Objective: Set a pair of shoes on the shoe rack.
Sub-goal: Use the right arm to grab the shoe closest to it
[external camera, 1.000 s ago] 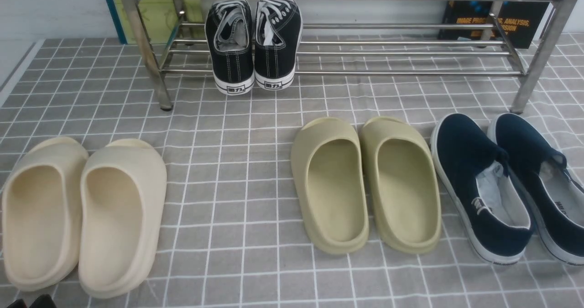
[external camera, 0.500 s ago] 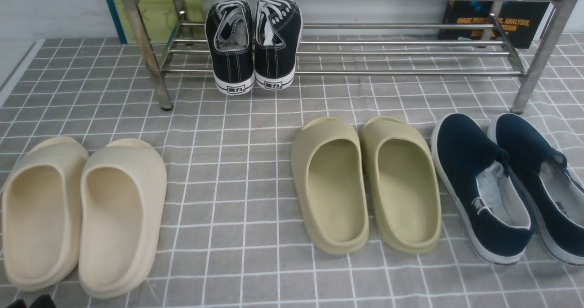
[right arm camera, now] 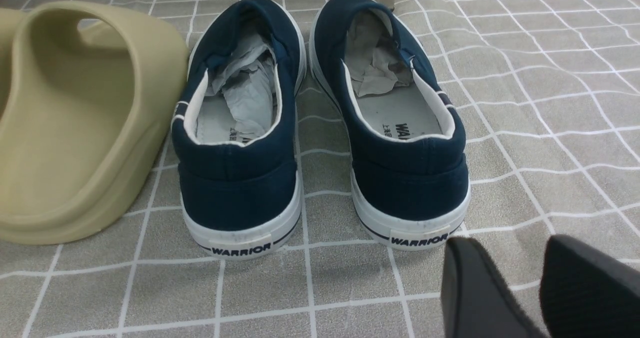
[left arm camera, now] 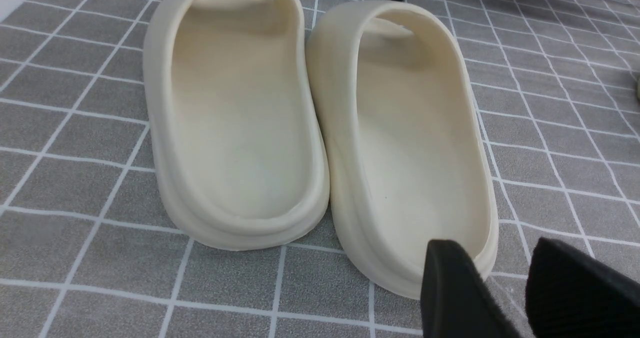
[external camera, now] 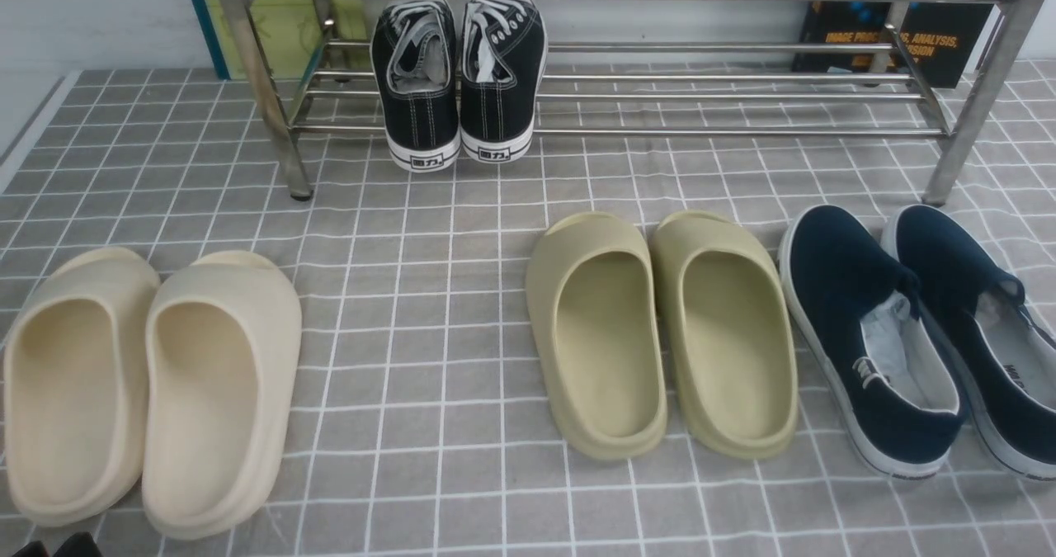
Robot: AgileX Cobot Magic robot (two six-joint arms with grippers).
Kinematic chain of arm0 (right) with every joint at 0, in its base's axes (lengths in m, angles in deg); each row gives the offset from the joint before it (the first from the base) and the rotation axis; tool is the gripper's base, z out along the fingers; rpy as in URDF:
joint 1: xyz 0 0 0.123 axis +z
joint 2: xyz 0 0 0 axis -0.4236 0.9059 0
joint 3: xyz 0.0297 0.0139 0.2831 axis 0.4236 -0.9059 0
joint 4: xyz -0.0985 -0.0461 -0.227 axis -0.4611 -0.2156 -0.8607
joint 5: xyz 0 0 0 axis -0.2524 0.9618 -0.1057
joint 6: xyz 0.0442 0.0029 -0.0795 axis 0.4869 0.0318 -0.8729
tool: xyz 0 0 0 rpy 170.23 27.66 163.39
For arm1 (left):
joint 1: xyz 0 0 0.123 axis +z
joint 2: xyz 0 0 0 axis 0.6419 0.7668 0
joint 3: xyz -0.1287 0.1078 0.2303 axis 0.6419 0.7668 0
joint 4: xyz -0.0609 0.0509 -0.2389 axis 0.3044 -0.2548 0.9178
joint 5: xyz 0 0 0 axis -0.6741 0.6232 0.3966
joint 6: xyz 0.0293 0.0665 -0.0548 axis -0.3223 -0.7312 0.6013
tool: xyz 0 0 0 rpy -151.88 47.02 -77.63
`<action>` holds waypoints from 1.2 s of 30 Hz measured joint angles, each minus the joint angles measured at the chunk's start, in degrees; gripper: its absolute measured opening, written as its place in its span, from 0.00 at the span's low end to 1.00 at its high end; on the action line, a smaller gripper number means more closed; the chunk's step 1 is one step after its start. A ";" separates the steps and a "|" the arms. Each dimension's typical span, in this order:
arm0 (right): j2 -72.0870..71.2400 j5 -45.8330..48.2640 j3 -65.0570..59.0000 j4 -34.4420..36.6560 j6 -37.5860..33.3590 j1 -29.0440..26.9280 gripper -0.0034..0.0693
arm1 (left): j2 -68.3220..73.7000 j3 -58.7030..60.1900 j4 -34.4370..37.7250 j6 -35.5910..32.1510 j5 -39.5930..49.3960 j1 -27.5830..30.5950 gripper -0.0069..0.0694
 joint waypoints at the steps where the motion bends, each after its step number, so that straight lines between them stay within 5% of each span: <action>1: 0.00 0.00 0.00 0.00 0.00 0.00 0.38 | 0.00 0.00 0.00 0.00 0.00 0.00 0.40; 36: 0.00 0.00 0.00 3.87 0.20 0.00 0.38 | 0.00 0.00 0.00 0.00 0.00 0.00 0.40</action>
